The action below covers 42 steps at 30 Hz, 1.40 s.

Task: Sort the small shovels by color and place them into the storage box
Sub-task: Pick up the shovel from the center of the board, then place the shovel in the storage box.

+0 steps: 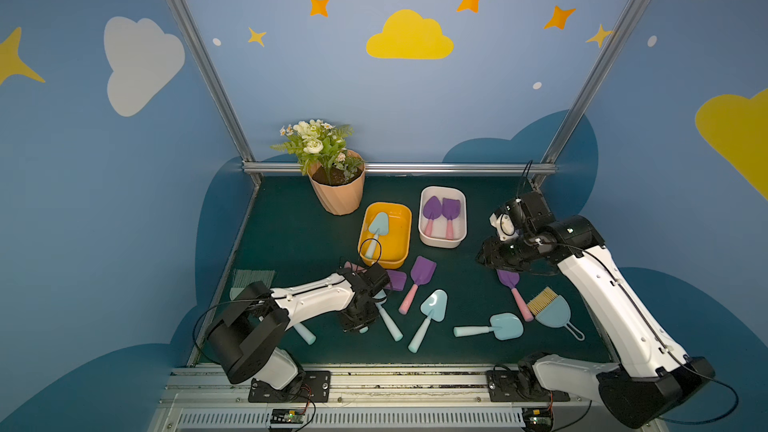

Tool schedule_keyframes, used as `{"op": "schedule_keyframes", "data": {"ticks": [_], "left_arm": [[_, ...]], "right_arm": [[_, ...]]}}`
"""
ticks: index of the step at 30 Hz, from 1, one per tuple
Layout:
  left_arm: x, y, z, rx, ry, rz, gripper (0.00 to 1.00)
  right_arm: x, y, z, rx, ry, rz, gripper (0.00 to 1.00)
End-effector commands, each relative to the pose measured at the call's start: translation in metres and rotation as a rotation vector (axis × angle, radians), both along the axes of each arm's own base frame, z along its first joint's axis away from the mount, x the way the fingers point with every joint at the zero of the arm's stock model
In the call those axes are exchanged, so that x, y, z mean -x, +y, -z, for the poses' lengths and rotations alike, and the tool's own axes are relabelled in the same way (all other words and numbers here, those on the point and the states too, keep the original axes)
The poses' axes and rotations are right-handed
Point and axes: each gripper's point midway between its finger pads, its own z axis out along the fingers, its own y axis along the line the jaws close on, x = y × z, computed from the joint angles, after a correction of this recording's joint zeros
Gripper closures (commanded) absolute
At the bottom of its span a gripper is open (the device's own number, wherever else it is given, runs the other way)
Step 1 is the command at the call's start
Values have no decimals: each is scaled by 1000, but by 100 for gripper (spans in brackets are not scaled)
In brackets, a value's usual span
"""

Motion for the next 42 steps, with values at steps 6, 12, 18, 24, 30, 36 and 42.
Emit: {"op": "schedule_keyframes", "data": {"ticks": [6,12,18,24,30,36,42], "left_arm": [[3,12,-9,-13,-19,-8,96],[5,24,-17,-35,-33,-22,97],[8,41,-36,-68,-67,-37,97],[2,55,-74,-82,-137,17,97],[-25,52,-130,-35,-261,178,97],[-56,17,-176,77,-288,451,97],[-90,-21,-198,149,-289,657,97]], "right_arm": [[-2,6,3,-12,7,-5,49],[-1,9,2,-17,9,-9,49],[1,10,5,-16,20,-9,49],[2,13,7,-19,23,-12,49],[4,14,7,-19,22,-17,49],[6,13,10,-13,26,-21,49],[8,10,11,-6,23,-25,49]]}}
